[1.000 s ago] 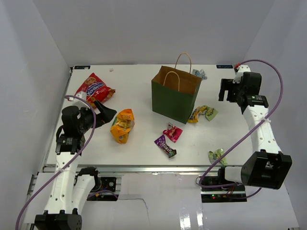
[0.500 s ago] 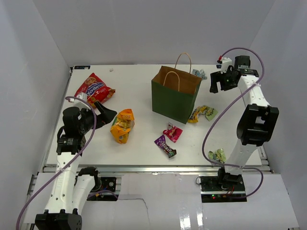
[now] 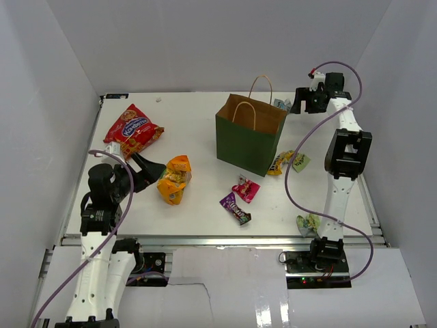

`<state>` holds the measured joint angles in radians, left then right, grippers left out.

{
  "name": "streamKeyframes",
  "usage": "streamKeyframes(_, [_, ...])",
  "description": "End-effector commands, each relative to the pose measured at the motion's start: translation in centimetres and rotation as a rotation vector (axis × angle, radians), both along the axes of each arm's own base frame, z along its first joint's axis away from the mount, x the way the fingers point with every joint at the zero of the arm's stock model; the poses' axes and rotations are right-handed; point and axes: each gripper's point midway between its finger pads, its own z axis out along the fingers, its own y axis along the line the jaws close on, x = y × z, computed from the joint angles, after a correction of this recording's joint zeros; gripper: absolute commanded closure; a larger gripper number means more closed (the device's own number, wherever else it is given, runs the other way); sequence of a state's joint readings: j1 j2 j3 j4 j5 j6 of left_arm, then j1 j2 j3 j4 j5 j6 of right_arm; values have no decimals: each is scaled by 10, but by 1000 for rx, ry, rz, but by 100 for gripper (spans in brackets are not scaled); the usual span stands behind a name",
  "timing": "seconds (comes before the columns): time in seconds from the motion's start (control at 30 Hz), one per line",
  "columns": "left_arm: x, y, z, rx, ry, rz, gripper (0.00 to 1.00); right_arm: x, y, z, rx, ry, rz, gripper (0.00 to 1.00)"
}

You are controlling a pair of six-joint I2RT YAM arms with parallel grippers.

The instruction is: Place the snacks into the paper bag

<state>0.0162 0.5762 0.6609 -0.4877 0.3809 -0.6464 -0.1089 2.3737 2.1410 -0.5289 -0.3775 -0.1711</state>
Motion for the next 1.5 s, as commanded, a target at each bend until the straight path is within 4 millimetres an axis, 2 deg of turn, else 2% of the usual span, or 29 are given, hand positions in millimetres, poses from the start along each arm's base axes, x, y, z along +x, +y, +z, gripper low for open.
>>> streamKeyframes(0.0, [-5,4,2,-21,21,40,2,41,4,22,53,-123,-75,5])
streamKeyframes(0.07, [-8,5,1,-38,29,61,2,52,10,24,84,-157,-92,4])
streamKeyframes(0.2, [-12,7,-2,-53,31,85,2,65,18,4,124,-158,-111,2])
streamKeyframes(0.33, [-15,9,-6,-57,59,105,2,73,33,-8,139,-157,-112,0])
streamKeyframes(0.43, [-16,9,-5,-76,70,116,2,78,37,-16,131,-158,-146,0])
streamKeyframes(0.7, [-20,9,-4,-100,63,129,2,86,28,-32,60,-170,-213,12])
streamKeyframes(1.03, [-27,8,2,-109,49,131,2,81,22,-55,-8,-143,-219,29])
streamKeyframes(1.33, [-29,7,2,-125,60,130,2,80,25,-65,-31,-145,-186,43])
streamKeyframes(1.47, [-29,4,-2,-131,82,119,2,77,21,-70,-67,-143,-166,53])
